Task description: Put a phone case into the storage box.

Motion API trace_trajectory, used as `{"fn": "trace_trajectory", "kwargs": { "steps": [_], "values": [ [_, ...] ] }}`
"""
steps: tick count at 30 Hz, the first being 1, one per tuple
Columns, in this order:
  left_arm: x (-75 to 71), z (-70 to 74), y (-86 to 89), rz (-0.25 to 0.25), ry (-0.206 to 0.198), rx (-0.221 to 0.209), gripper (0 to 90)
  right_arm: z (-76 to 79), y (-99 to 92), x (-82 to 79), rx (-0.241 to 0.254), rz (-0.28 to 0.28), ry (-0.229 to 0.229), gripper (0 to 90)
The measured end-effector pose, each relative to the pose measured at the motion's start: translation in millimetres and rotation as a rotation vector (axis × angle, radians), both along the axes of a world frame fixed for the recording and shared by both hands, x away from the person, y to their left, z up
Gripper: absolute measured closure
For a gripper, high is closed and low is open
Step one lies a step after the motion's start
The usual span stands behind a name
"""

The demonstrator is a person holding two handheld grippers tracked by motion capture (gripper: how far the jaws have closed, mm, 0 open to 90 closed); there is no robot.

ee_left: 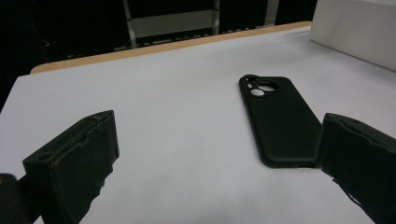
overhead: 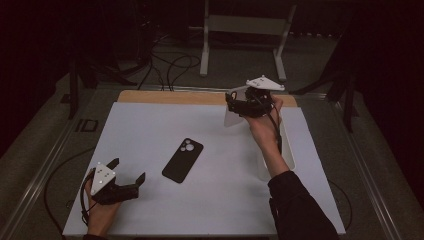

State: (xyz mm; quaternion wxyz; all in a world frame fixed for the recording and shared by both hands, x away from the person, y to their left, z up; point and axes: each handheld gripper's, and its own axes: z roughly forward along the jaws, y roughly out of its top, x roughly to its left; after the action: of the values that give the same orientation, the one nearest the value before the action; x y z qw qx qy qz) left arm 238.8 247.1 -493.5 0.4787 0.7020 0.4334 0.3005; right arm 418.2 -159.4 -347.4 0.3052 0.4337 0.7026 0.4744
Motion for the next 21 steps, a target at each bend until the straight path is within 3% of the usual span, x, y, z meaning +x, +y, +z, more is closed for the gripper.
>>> {"fn": "trace_trajectory", "kwargs": {
  "steps": [21],
  "values": [
    [-0.8,-0.1,0.6,-0.001,-0.002,0.002,0.0,4.5,-33.0,19.1,-0.001,-0.119,0.012,16.3]
  ]
}}
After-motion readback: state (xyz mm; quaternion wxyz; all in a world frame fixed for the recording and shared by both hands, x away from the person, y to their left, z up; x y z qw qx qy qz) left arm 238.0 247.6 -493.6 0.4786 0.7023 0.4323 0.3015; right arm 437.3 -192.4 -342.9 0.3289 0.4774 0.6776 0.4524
